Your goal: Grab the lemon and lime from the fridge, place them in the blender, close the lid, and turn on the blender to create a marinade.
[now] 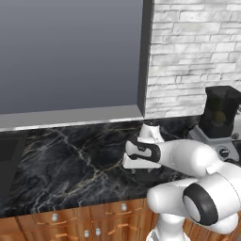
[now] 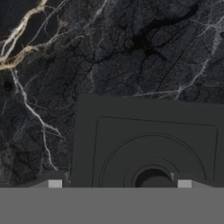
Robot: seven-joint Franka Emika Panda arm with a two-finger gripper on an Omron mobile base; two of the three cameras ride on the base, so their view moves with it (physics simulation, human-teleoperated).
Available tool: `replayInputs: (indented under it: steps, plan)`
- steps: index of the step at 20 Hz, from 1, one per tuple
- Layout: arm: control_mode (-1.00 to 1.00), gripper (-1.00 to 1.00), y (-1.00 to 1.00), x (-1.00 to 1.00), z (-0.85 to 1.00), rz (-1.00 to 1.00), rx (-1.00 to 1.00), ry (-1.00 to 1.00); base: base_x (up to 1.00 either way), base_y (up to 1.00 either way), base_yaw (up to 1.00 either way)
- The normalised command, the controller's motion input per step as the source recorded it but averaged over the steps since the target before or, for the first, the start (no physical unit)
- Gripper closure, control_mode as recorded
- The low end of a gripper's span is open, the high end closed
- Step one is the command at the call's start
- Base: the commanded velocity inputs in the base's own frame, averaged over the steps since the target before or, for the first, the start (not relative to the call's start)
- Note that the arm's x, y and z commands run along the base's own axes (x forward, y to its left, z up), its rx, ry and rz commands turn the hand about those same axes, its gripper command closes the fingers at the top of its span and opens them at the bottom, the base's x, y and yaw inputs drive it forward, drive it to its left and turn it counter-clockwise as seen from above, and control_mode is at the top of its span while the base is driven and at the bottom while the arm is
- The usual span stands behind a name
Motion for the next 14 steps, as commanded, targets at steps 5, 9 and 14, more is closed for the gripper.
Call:
replayInputs:
  steps: [5,9,14]
  plan:
    - [-1.0,1.0,-0.03,0.0,-0.52,0.07,0.11,0.0,0.0,0.0,0.0]
    - [-1.0,1.0,0.0,0.0,-0.52,0.1,0.08,-0.01,0.0,0.0,0.0]
    - [-1.0,1.0,0.0,0.02,-0.65,0.1,0.03,0.0,0.0,0.0,0.0]
